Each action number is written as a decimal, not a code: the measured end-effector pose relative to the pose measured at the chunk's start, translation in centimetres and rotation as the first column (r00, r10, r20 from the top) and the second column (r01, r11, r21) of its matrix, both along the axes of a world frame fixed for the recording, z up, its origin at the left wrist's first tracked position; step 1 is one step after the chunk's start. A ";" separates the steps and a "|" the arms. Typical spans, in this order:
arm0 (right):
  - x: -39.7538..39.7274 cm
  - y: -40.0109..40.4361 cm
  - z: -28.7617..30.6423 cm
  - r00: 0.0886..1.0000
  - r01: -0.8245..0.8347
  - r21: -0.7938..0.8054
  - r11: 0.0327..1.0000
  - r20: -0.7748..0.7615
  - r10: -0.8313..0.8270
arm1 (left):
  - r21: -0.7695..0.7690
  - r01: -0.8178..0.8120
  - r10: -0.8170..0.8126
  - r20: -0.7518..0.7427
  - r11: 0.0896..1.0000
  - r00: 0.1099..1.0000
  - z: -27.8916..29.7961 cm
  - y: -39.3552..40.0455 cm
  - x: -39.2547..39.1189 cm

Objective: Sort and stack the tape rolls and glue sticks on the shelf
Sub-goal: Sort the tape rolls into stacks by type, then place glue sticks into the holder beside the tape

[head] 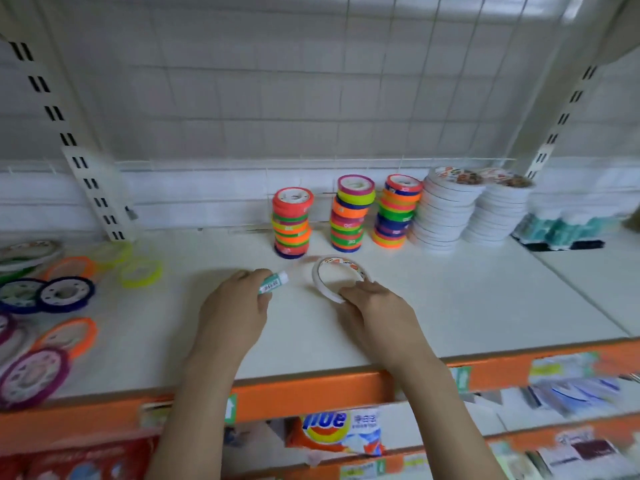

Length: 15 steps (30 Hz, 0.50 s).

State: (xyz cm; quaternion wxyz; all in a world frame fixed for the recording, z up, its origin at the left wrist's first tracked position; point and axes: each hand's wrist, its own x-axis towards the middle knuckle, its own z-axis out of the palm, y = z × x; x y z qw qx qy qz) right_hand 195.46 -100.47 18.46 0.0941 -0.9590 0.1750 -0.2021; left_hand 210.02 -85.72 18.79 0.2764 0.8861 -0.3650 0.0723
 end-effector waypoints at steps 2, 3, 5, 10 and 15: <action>-2.4 -2.7 0.2 1.000 -0.004 -0.020 1.000 0.000 0.004 | 0.010 -0.013 0.014 -0.021 1.000 1.000 -0.2 -2.5 -2.5; -3.7 -4.0 0.4 1.000 -0.005 -0.033 0.999 -0.004 0.005 | 0.016 -0.015 0.016 -0.041 1.000 0.999 -0.2 -3.9 -3.8; -6.1 -6.6 0.8 1.000 -0.013 -0.060 0.998 -0.006 0.013 | 0.021 -0.024 0.026 -0.092 0.999 0.995 -0.2 -6.4 -6.5; -10.3 -12.7 2.3 0.999 -0.017 -0.101 0.995 0.043 0.022 | 0.007 -0.050 0.050 -0.163 0.999 0.985 0.1 -10.8 -12.2; -12.2 -16.2 3.9 0.985 -0.036 -0.124 0.992 0.163 0.056 | -0.024 -0.082 0.077 -0.162 0.996 0.984 0.7 -12.1 -14.6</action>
